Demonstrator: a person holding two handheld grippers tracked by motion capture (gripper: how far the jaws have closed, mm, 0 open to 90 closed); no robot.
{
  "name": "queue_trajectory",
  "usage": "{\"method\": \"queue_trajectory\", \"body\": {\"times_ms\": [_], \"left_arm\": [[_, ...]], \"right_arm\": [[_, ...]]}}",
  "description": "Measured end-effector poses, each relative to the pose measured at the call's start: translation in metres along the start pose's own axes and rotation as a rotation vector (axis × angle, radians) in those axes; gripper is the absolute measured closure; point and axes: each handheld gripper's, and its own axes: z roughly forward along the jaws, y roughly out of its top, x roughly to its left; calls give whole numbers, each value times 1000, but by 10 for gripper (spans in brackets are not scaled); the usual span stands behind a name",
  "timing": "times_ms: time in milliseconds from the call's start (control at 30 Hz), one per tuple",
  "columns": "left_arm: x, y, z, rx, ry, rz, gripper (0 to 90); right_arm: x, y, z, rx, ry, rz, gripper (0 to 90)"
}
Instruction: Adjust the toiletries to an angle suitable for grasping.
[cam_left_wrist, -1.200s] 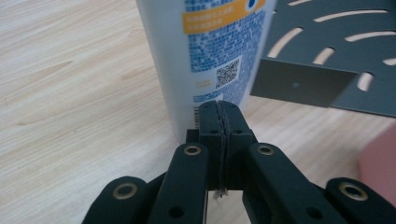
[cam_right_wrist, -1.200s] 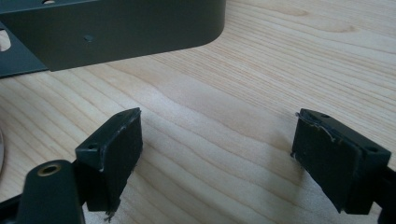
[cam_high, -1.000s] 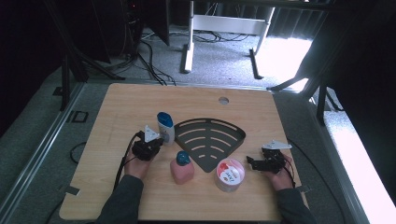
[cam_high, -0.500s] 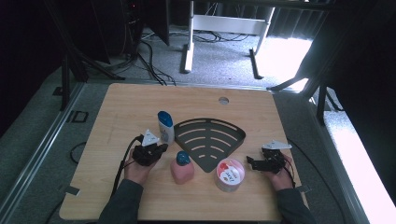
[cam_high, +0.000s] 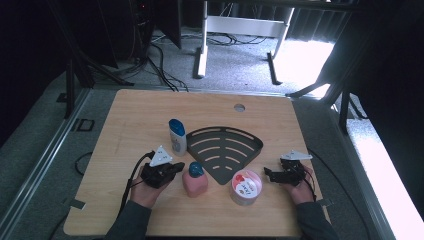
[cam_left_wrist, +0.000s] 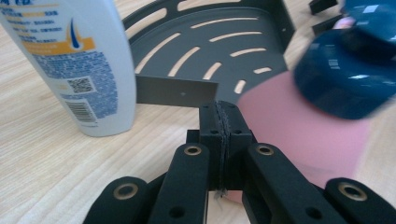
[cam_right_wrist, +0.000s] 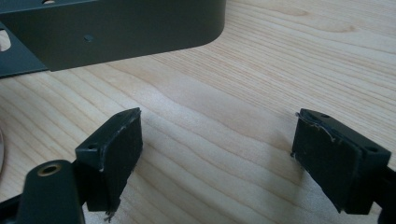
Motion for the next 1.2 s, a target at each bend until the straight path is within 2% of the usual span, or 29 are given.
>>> {"method": "queue_trajectory", "body": {"times_ms": [167,200,300,567,733,900,1133,1200], "left_arm": [[-5,-1,-6,2,-6,15,895],[-12,0,-12,-3,-18,26,895],[-19,0,-17,-8,-34,35,895],[-34,-1,-21,4,-70,75,895],[-41,-1,-19,6,-105,87,895],[-52,1,-13,20,-143,118,895],[-59,3,-2,33,-159,139,895],[-59,3,0,31,-160,130,895]], "right_arm": [[0,0,0,0,0,0,158],[0,0,0,0,0,0,158],[0,0,0,0,0,0,158],[0,0,0,0,0,0,157],[0,0,0,0,0,0,157],[0,0,0,0,0,0,158],[0,0,0,0,0,0,157],[0,0,0,0,0,0,158]]}}
